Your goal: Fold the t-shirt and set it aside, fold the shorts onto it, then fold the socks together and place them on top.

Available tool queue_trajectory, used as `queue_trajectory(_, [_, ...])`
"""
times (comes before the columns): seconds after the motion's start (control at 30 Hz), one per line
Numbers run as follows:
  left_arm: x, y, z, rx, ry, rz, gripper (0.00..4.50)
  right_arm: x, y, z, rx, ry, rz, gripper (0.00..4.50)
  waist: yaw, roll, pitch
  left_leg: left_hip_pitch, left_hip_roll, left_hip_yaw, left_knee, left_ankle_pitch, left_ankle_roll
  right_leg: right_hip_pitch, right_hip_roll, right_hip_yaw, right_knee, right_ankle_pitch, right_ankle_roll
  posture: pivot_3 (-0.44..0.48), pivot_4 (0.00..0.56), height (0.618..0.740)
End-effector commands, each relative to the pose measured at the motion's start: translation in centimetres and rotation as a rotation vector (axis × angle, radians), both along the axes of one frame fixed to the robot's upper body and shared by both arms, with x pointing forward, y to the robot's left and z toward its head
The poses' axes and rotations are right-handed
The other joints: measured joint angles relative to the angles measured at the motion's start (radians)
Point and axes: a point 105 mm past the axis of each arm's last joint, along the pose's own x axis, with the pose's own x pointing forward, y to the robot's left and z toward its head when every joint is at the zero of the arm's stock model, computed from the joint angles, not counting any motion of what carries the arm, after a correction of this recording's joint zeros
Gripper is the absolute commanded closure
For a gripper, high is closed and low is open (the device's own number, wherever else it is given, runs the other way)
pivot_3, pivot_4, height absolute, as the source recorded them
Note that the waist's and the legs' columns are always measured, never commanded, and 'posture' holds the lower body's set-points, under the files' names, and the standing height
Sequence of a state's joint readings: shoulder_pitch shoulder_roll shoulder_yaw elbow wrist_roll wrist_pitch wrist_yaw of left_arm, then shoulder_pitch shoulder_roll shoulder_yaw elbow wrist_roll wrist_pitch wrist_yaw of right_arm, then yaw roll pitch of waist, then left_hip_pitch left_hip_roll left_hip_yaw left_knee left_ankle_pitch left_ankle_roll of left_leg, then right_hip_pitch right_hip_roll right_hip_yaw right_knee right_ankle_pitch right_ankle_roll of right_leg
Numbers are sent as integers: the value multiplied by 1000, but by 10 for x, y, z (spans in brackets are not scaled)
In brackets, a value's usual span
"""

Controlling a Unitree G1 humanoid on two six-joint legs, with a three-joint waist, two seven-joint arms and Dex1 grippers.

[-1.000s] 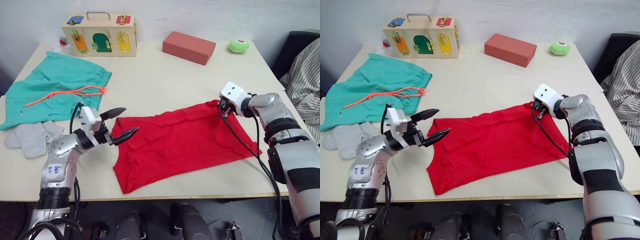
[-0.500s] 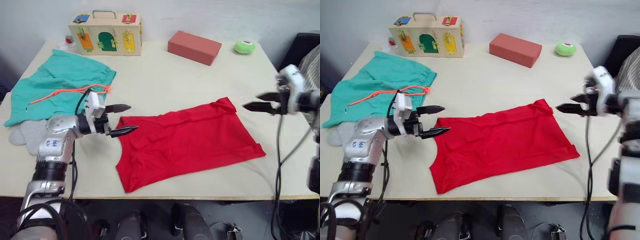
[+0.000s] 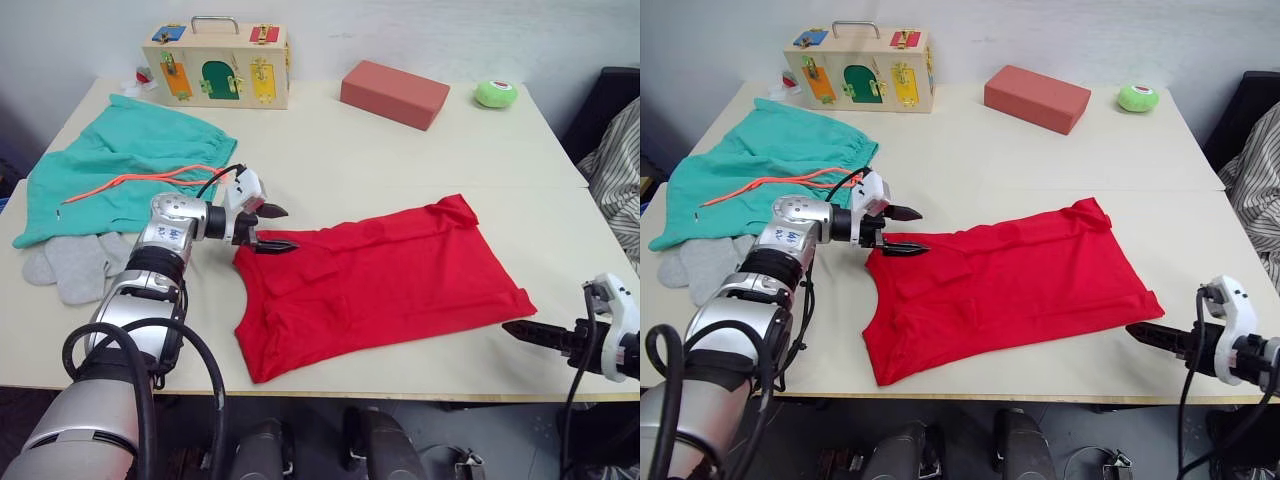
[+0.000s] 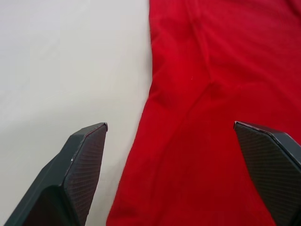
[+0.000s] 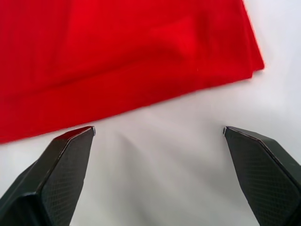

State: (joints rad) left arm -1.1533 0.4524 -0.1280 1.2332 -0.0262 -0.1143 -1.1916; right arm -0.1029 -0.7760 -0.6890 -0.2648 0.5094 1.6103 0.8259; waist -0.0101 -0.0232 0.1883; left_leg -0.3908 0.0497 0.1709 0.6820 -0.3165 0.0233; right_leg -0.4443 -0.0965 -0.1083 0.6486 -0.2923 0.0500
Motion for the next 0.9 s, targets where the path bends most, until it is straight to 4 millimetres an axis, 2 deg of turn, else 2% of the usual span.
queue_trajectory(0.03, [4,-1,2,57,15,19,0,2,1,-3,1,-12,-47,25,1,-1,0,0,0,0,0,0,0,0,0,0,0,0,0,0,150,740])
queue_trajectory(0.13, [3,-1,-4,63,59,26,0,16,11,-8,29,-24,-63,25,-9,-5,-2,0,0,0,0,0,0,0,0,1,0,0,0,0,150,740])
queue_trajectory(0.23, [0,0,-12,69,116,28,597,29,19,-10,45,-30,-75,0,-22,-8,-3,0,0,0,1,0,1,0,0,1,0,0,1,0,150,740])
queue_trajectory(0.33, [-2,4,-19,81,137,35,1500,40,28,-12,57,-30,-71,599,-24,-8,-4,1,1,0,0,0,1,0,0,2,1,0,1,0,150,740])
queue_trajectory(0.57, [-8,10,-29,71,174,32,3712,52,47,-11,78,-45,-21,3069,-24,-8,-4,1,1,1,0,0,0,0,0,3,1,0,1,0,150,740])
queue_trajectory(0.67, [-10,16,-31,55,171,35,4500,63,52,-4,62,-92,15,4057,-26,-8,-4,1,1,1,0,0,0,0,0,3,1,0,1,0,150,740])
queue_trajectory(0.7, [-10,18,-30,50,163,38,4500,66,53,-3,53,-101,27,4443,-27,-8,-4,1,1,1,0,0,0,0,0,3,2,0,1,0,150,740])
queue_trajectory(0.9, [-10,30,-26,-31,120,84,4500,97,57,6,-57,-167,109,4479,-36,-8,-4,2,1,2,0,0,0,0,0,3,2,0,1,0,150,740])
